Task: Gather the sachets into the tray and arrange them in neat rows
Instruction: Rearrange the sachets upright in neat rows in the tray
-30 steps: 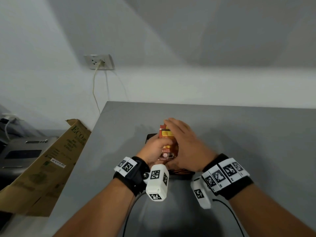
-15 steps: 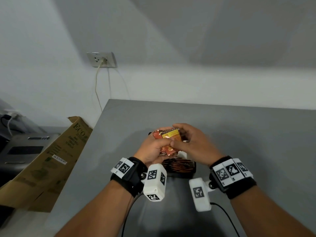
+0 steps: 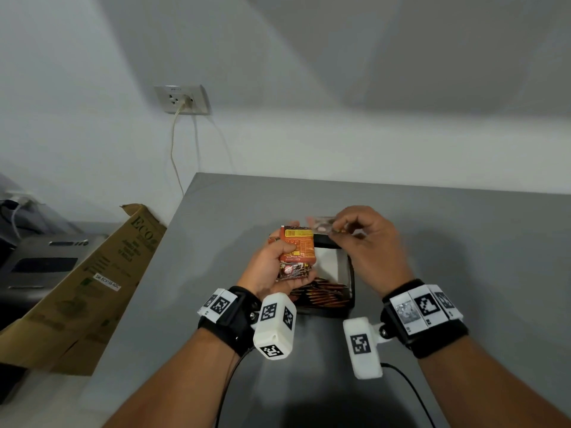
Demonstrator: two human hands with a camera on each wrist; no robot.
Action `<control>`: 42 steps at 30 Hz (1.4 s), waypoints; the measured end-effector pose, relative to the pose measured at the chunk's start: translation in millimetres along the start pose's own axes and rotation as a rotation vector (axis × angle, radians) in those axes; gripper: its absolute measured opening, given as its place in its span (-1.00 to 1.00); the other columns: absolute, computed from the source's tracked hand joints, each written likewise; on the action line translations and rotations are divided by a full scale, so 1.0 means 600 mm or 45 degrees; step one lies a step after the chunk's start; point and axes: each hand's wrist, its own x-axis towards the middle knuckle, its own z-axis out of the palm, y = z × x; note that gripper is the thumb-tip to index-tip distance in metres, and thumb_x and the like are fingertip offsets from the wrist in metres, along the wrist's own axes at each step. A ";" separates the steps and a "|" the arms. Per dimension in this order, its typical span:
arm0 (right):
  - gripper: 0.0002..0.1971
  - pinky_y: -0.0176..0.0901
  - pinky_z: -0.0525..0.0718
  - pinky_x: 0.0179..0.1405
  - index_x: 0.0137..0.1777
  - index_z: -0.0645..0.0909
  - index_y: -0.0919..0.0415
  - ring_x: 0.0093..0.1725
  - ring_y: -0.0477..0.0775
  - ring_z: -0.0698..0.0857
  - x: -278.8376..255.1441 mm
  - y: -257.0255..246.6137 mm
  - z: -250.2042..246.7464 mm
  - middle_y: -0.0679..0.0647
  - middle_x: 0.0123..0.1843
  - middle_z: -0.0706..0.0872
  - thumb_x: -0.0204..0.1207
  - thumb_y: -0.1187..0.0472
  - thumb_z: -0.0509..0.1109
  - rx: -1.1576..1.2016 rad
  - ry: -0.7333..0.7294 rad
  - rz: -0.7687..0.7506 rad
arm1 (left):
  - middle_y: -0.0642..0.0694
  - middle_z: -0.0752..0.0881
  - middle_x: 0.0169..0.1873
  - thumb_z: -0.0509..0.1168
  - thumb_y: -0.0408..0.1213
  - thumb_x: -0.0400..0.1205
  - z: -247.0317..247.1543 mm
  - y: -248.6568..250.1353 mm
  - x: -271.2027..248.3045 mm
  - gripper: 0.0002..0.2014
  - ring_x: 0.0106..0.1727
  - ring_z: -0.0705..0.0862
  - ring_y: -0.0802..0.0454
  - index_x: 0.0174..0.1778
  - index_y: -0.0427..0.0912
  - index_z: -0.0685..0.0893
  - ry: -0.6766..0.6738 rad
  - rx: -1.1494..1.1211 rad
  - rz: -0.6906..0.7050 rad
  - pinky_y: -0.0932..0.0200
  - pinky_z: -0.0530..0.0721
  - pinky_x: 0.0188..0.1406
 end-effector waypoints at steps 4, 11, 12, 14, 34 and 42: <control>-0.55 -0.41 0.65 0.17 -0.17 0.75 -0.09 0.18 -0.30 0.66 -0.029 0.015 0.017 -0.20 0.23 0.62 0.36 0.58 0.44 -0.147 -0.289 0.052 | -0.28 0.79 -0.06 0.17 -0.33 0.68 0.010 0.000 0.002 -0.68 -0.21 0.77 -0.19 0.35 -0.08 0.60 -0.020 -0.018 0.009 -0.04 0.75 -0.29; -0.67 -0.31 0.73 -0.20 0.05 0.57 0.14 -0.10 -0.10 0.80 -0.013 0.019 0.026 0.06 0.03 0.78 0.41 0.34 0.64 -0.011 -0.047 0.377 | -0.34 0.76 -0.02 0.26 -0.51 0.67 0.010 -0.004 0.000 -0.75 -0.24 0.77 -0.22 0.20 -0.14 0.55 -0.067 0.133 0.108 -0.04 0.79 -0.39; -0.57 -0.31 0.73 -0.27 0.20 0.53 0.15 -0.13 -0.10 0.82 -0.012 0.015 0.025 0.12 0.04 0.79 0.42 0.41 0.62 0.155 -0.029 0.475 | -0.31 0.76 -0.02 0.28 -0.52 0.66 0.011 -0.004 -0.001 -0.75 -0.23 0.78 -0.21 0.15 -0.11 0.55 -0.071 0.169 0.143 -0.02 0.78 -0.40; -0.50 -0.19 0.79 -0.19 0.39 0.53 0.23 -0.03 0.04 0.85 -0.006 0.012 0.023 0.26 0.13 0.80 0.48 0.49 0.54 0.507 -0.065 0.690 | -0.24 0.78 -0.06 0.31 -0.52 0.65 0.012 -0.003 -0.002 -0.75 -0.20 0.79 -0.17 0.11 -0.08 0.57 -0.079 0.230 0.196 0.03 0.77 -0.43; -0.76 0.14 0.77 0.14 0.16 0.71 0.40 0.04 0.33 0.81 -0.009 0.020 0.018 0.31 0.05 0.84 0.55 0.56 0.38 0.637 -0.224 0.699 | -0.25 0.75 -0.10 0.40 -0.75 0.47 0.016 0.017 -0.008 -0.51 -0.14 0.77 -0.19 0.19 -0.15 0.64 0.132 0.408 0.450 -0.06 0.75 -0.19; -0.75 -0.07 0.76 -0.18 0.23 0.69 0.37 -0.12 0.14 0.84 -0.008 0.023 0.014 0.32 0.05 0.84 0.70 0.47 0.22 0.695 -0.130 0.793 | -0.39 0.78 -0.01 0.08 -0.58 0.65 0.014 0.016 -0.023 -0.61 -0.11 0.81 -0.29 0.31 -0.23 0.62 0.055 0.136 0.204 -0.15 0.81 -0.27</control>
